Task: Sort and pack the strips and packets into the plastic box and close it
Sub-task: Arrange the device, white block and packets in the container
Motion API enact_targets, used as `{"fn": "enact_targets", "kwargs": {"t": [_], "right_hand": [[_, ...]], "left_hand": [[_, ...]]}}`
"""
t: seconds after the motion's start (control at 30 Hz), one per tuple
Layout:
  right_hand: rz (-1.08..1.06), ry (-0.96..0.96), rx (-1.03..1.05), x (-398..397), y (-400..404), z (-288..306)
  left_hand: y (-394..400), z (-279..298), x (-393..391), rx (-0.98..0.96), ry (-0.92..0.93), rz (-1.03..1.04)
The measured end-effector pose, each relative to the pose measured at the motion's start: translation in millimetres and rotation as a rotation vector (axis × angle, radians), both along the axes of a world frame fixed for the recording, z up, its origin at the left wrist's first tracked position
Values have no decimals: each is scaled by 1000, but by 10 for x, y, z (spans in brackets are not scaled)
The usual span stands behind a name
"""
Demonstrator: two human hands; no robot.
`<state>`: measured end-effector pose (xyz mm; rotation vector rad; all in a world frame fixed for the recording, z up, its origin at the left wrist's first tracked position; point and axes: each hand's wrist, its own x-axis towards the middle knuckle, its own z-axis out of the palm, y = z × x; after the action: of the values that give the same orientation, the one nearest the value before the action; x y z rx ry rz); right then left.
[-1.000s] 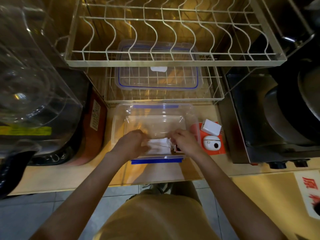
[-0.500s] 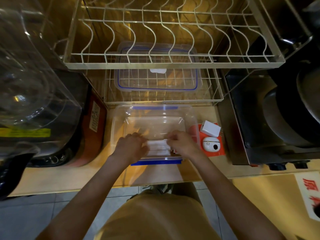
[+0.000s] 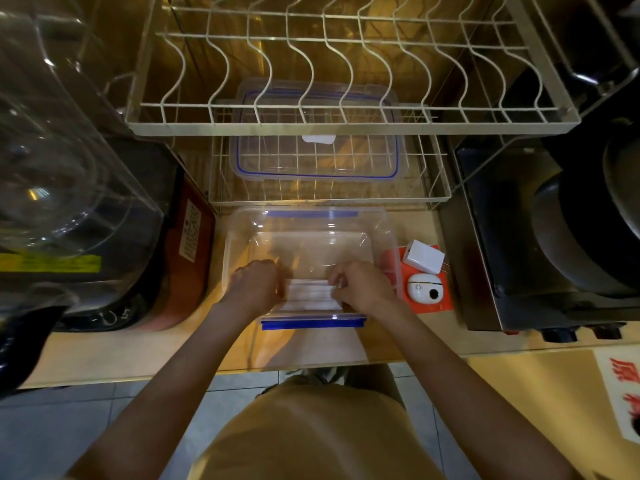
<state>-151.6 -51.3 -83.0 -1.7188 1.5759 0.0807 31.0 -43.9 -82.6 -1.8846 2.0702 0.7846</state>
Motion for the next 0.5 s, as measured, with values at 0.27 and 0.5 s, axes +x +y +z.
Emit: {"fn": "enact_targets", "kwargs": {"t": [0.27, 0.5], "right_hand": [[-70, -54, 24, -9, 2, 9], [-81, -50, 79, 1, 2, -3]], "left_hand": [[-6, -2, -10, 16, 51, 62], [-4, -47, -28, 60, 104, 79]]}}
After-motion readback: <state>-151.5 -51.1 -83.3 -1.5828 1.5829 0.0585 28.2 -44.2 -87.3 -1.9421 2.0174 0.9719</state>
